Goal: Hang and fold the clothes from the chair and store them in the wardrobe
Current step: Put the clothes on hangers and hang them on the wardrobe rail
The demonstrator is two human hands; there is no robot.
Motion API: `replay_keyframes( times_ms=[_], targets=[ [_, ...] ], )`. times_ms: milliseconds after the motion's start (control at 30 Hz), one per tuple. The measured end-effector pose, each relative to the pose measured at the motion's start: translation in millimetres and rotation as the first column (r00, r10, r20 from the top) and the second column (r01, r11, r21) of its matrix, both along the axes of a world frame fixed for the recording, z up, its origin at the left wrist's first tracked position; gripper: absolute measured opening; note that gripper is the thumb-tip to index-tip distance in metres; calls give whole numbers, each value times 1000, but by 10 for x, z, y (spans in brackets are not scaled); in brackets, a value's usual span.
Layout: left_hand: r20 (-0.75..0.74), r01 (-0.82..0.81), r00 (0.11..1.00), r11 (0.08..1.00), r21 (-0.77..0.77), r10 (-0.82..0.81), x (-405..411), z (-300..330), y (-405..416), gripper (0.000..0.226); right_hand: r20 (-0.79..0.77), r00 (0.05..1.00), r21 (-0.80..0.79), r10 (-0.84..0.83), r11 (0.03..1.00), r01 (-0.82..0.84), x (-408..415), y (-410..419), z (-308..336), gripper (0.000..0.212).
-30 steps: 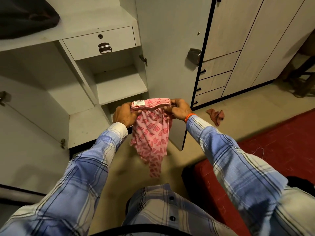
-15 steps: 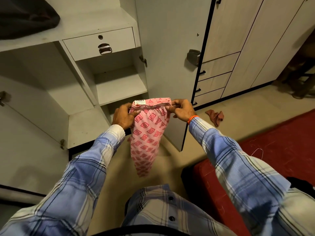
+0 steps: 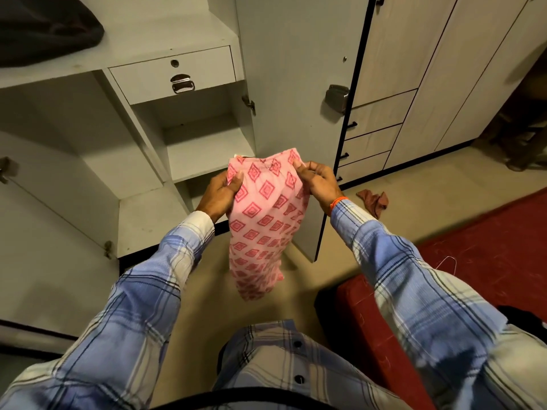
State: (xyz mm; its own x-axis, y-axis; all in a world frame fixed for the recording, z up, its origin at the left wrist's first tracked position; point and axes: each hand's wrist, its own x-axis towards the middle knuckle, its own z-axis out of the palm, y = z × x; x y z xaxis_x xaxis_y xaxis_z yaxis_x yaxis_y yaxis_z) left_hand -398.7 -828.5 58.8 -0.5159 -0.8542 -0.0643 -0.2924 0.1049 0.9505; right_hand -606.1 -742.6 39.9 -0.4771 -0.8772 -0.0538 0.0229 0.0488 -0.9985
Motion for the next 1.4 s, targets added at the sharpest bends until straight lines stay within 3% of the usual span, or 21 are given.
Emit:
replay_keyframes(
  times_ms=[100,233,300,400,467,567,833,900,1100,1233,1300,1400],
  targets=[
    [-121,-6,993,998,60,14,-86,101,-15,30,69,992,30,107,994,-109,3,27,46,30],
    [-212,-59,973,987,149,90,-192,210,-67,27,-4,937,272,349,902,-335,5,141,-45,16],
    [-209,-102,968,977,186,140,-190,237,-79,27,3,943,240,332,916,-323,9,155,-117,16],
    [-174,-107,974,972,211,145,-146,204,-124,27,150,959,113,241,959,-259,19,148,-124,23],
    [-193,-83,972,961,264,137,-120,193,-116,22,196,952,73,233,965,-251,21,139,-86,15],
    [-174,-33,981,962,270,83,-75,182,-82,18,153,965,85,212,970,-227,26,114,-54,11],
    [-135,86,990,933,350,-40,16,56,-139,49,204,960,38,194,978,-206,116,126,32,2],
    [-123,120,989,925,361,-80,19,32,-142,45,205,962,52,181,979,-195,108,132,22,8],
    [-40,240,967,849,470,-251,-28,61,-117,37,81,985,171,155,971,-167,87,159,-22,17],
    [205,272,897,854,443,-392,-177,-10,-131,40,-16,988,258,156,955,-146,113,108,-127,20],
    [239,255,892,863,436,-384,-272,-86,-129,46,-102,987,286,127,954,-93,108,86,-197,27],
    [206,226,919,877,424,-337,-429,-204,-63,28,-238,968,331,75,944,8,30,113,-415,49]
  ],
)
